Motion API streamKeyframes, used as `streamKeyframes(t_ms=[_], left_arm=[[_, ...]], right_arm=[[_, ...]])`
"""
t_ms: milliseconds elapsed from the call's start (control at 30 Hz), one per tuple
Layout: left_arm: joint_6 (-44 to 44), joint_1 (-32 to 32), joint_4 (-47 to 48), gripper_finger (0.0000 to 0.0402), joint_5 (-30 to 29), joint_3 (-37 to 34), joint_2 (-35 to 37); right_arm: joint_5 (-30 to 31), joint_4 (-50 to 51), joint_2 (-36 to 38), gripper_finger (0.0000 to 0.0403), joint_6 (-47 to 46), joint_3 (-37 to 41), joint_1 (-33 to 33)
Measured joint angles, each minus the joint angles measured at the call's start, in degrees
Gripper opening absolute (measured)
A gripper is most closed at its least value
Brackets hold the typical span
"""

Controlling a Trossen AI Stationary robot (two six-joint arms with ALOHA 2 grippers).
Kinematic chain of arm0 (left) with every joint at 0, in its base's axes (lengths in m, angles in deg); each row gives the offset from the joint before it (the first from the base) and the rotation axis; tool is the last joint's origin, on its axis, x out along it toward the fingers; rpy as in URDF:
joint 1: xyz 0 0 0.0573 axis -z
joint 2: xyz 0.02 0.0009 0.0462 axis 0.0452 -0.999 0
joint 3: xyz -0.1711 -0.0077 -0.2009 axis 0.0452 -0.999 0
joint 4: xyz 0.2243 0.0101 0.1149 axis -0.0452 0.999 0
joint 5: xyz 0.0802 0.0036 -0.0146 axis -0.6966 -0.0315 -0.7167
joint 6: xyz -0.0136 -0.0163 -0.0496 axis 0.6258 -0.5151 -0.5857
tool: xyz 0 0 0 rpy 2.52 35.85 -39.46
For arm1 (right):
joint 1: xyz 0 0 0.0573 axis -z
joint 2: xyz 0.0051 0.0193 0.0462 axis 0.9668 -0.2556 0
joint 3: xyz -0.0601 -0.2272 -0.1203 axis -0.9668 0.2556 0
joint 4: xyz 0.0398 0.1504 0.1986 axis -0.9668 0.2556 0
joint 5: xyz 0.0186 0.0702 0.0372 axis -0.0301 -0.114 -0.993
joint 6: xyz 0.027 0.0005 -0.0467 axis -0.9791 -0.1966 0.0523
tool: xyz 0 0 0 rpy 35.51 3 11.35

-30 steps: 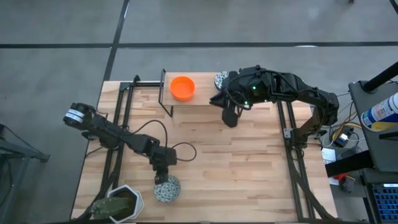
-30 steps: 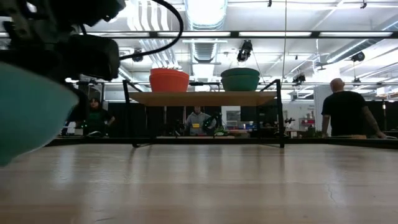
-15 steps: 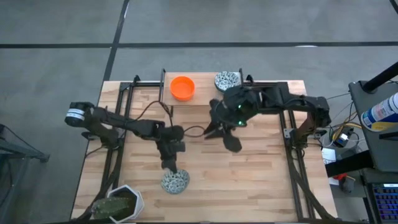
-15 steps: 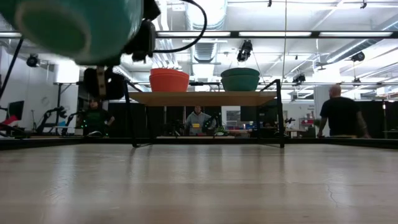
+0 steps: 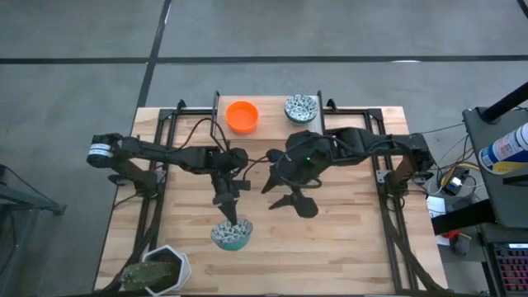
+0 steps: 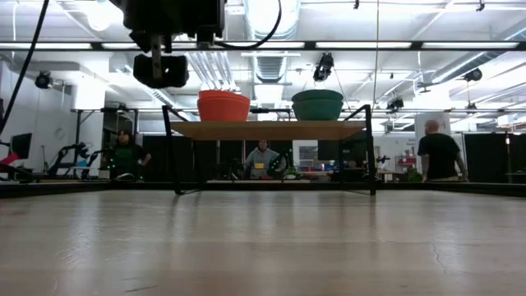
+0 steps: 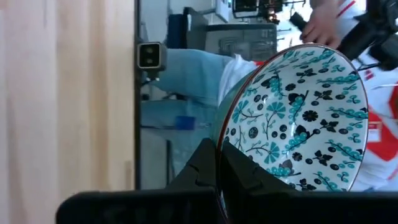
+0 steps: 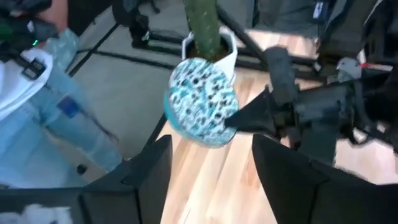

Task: Pick & Place Mini bowls
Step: Stack the light blue patterned bowl on top of the light blue patterned bowls on the shelf

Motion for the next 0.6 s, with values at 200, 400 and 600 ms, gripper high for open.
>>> streamKeyframes(t_ms=[200,400,600], left_arm=[[-4.4,0.0,-0.5,0.0001,2.2,2.0,-0.3],[-8.4,-1.5,-3.9,0.0001,4.9,2.4,-0.3],[-14.8,-3.7,-7.5,0.0001,4.2,2.5,-0.3]], right_arm=[[-0.7,-4.4,-1.5,0.0227,0.3,0.0,-0.9],[-2.6,-5.0,-3.0,0.0219,0.4,0.2,-1.2],[-3.9,-8.4,-4.7,0.0215,0.4,0.2,-1.3]])
